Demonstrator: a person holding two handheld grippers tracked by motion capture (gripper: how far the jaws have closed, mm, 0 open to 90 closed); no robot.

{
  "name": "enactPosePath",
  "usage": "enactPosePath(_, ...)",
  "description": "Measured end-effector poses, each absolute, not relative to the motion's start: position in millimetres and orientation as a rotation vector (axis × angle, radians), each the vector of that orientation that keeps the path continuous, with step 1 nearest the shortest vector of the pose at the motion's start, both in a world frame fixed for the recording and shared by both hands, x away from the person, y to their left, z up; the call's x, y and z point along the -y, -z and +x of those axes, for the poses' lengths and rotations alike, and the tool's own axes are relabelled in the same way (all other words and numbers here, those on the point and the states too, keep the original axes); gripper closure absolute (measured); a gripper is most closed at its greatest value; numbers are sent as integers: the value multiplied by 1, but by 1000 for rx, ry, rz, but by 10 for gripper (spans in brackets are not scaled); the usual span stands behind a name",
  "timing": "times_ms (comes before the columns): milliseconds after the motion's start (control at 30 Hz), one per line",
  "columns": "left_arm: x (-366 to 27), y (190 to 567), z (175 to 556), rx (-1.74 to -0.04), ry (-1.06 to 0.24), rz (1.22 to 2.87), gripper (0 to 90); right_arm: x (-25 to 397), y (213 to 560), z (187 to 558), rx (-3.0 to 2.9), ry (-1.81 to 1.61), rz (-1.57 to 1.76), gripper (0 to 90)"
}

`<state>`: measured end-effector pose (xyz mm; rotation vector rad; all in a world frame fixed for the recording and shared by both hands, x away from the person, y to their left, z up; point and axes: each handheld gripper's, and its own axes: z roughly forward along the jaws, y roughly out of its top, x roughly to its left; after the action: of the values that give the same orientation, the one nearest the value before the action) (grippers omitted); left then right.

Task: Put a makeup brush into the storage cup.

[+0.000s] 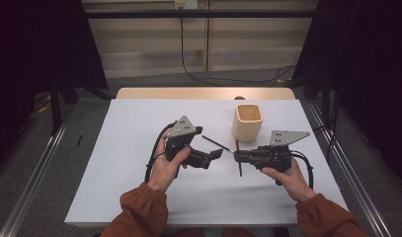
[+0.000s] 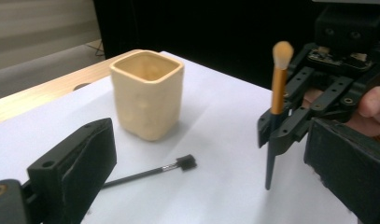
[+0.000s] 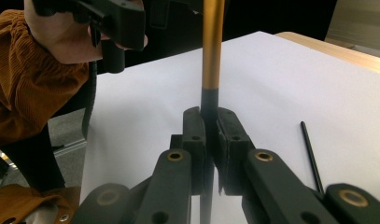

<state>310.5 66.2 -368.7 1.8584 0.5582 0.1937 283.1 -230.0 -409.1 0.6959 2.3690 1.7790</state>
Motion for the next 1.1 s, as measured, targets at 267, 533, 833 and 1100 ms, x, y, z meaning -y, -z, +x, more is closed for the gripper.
enactPosePath(267,-91,380,309,-609,-244,1813,19,233,409,283,-2351,-1772,713,834)
enactPosePath(533,-106,391,304,-673,-286,1792,17,239,407,283,-2325,-1774,731,834)
enactPosePath(833,-121,402,293,-718,-325,1787,17,248,404,285,-2294,-1760,755,834)
enactPosePath(1100,-142,412,285,-763,-366,1789,15,257,401,288,-2268,-1732,788,834)
